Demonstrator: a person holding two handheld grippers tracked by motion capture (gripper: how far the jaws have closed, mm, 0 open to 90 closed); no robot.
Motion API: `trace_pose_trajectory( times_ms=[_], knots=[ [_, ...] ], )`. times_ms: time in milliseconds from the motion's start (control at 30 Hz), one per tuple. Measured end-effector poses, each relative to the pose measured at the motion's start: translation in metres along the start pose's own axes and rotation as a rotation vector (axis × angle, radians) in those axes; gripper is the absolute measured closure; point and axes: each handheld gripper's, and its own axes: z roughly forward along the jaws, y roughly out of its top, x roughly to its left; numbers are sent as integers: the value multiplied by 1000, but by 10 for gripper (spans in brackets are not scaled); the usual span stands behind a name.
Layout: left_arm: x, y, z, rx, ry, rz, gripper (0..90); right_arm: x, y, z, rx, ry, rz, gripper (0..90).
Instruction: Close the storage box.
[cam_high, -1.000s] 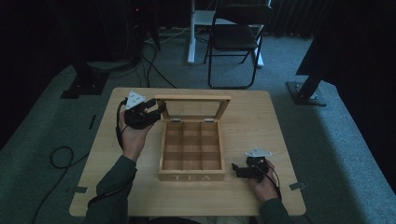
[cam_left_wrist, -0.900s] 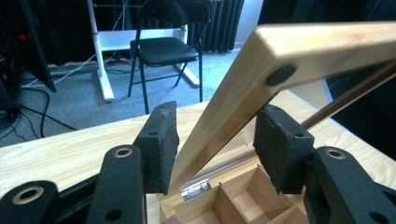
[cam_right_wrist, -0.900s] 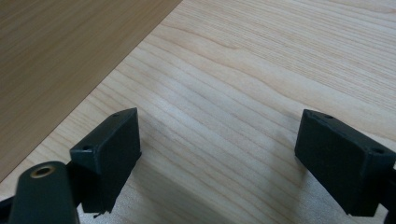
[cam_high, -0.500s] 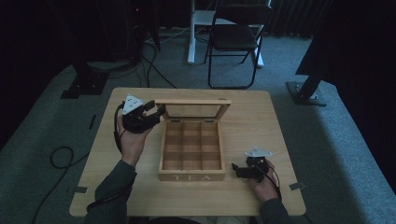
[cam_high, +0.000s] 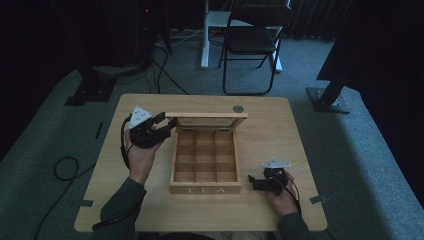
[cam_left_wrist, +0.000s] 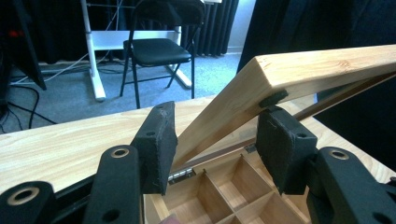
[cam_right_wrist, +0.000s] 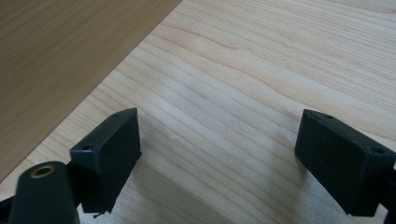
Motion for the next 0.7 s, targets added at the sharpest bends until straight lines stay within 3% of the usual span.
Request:
trace_pose_trajectory(
  times_ms=[700],
  knots=[
    [-5, -13, -9, 19, -15, -28, 455, 0, 0, 0, 0, 0, -1, 138]
  ],
)
